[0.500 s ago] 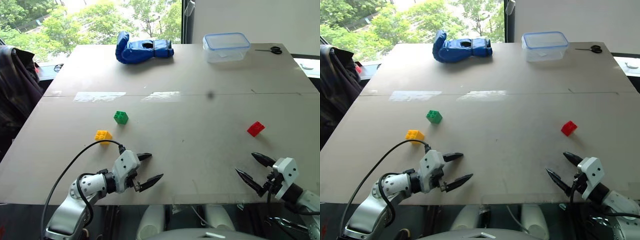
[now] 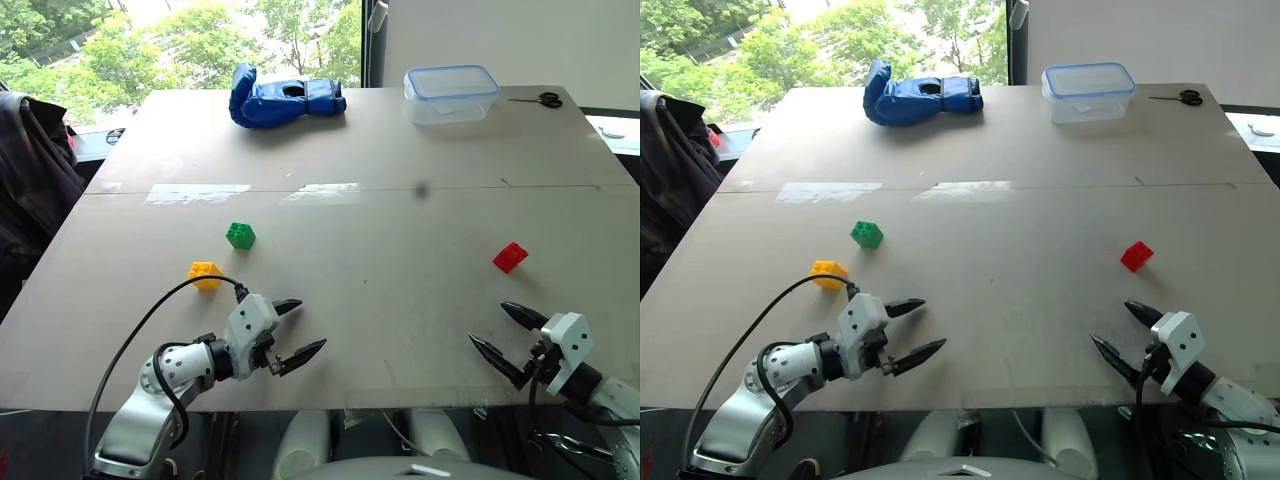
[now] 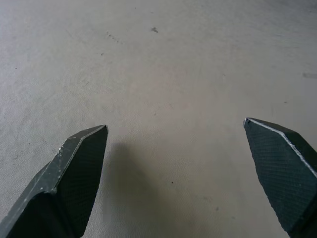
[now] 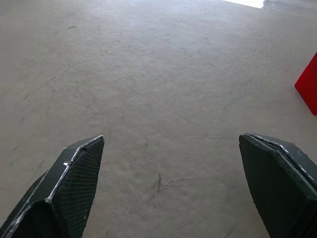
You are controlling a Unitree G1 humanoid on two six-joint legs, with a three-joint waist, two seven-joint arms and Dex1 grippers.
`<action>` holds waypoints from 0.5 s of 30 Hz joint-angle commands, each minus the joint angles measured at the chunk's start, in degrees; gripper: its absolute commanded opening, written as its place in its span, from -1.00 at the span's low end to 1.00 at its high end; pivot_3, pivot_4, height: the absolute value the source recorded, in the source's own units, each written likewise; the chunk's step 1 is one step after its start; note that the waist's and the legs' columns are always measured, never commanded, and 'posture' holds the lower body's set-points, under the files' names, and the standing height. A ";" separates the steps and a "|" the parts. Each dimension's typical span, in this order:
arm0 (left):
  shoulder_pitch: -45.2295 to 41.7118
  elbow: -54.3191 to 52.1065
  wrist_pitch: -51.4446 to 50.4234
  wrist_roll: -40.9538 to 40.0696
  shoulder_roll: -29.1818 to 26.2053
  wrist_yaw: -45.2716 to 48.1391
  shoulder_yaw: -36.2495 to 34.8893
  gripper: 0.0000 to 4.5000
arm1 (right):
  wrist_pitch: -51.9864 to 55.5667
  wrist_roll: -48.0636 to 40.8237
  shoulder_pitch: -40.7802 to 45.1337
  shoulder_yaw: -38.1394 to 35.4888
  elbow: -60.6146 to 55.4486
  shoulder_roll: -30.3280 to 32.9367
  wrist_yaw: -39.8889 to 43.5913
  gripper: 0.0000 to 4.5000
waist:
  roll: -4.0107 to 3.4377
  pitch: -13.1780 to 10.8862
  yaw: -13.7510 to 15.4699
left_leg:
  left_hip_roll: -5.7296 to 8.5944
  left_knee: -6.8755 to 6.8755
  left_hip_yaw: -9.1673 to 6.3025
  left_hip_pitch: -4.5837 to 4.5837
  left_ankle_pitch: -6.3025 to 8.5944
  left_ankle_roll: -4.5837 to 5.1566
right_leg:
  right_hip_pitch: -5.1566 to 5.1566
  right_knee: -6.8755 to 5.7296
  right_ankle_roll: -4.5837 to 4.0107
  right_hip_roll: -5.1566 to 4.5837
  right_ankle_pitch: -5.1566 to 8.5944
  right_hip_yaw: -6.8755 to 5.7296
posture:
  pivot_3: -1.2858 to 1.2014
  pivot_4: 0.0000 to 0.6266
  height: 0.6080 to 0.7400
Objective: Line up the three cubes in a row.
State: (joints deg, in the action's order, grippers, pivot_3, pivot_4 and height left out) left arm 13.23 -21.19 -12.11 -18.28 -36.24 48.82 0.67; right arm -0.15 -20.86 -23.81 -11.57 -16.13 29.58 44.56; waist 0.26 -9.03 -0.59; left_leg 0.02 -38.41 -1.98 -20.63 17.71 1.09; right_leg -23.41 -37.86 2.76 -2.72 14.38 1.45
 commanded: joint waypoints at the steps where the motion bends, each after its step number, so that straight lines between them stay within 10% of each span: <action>1: 0.25 -1.07 0.16 -0.85 0.11 0.00 -0.71 1.00 | -0.81 -0.32 0.14 -0.05 -0.50 -0.16 0.27 0.99 | 0.00 0.00 0.00 | 0.00 0.00 0.00 0.00 0.00 0.00 | 0.00 0.00 0.00 0.00 0.00 0.00 | 0.03 -0.52 1.00; 15: -7.28 -1.80 -1.91 -3.46 0.01 0.97 -1.09 1.00 | 1.36 -2.39 4.40 -5.43 3.53 -0.26 -4.06 0.99 | 0.01 -0.01 0.06 | 0.01 -0.03 0.00 0.01 0.00 0.00 | 0.01 -0.02 0.00 0.00 -0.01 -0.01 | 0.03 -0.52 1.00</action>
State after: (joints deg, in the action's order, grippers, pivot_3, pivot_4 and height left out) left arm 8.38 -21.19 -13.49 -19.48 -36.21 48.93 0.52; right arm 0.31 -21.26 -20.87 -13.50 -12.59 29.33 42.57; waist 0.27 -9.04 -0.54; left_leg 0.04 -38.47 -1.98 -20.63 17.70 1.09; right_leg -23.39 -37.90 2.75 -2.72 14.37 1.43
